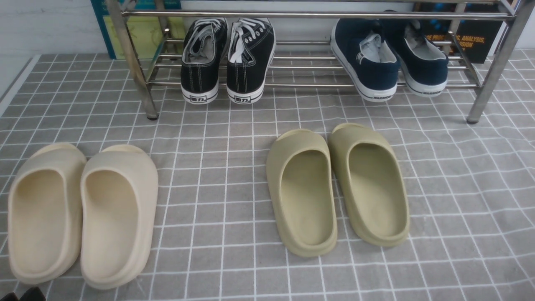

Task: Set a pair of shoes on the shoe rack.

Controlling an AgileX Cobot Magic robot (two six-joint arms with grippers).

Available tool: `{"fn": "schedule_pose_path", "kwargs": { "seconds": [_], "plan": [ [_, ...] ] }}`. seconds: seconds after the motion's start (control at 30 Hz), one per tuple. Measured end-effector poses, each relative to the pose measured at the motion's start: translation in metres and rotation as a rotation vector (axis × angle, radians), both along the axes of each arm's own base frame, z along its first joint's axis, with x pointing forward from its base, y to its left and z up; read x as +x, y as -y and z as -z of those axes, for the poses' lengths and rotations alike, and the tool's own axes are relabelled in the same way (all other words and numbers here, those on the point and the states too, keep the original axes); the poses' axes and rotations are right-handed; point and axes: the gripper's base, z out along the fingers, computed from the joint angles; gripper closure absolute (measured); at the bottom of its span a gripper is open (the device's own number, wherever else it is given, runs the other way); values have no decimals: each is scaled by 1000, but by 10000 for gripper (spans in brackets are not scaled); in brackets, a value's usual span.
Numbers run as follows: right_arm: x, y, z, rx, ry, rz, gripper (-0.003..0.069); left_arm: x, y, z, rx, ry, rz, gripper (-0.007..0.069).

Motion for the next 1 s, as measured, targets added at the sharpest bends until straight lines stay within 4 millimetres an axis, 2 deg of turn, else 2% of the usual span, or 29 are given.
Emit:
{"fn": "schedule_pose_path", "kwargs": {
  "seconds": [1.0],
  "plan": [
    [0,0,0,-1,0,0,608,0,0,0,0,0,0,386]
  ]
}}
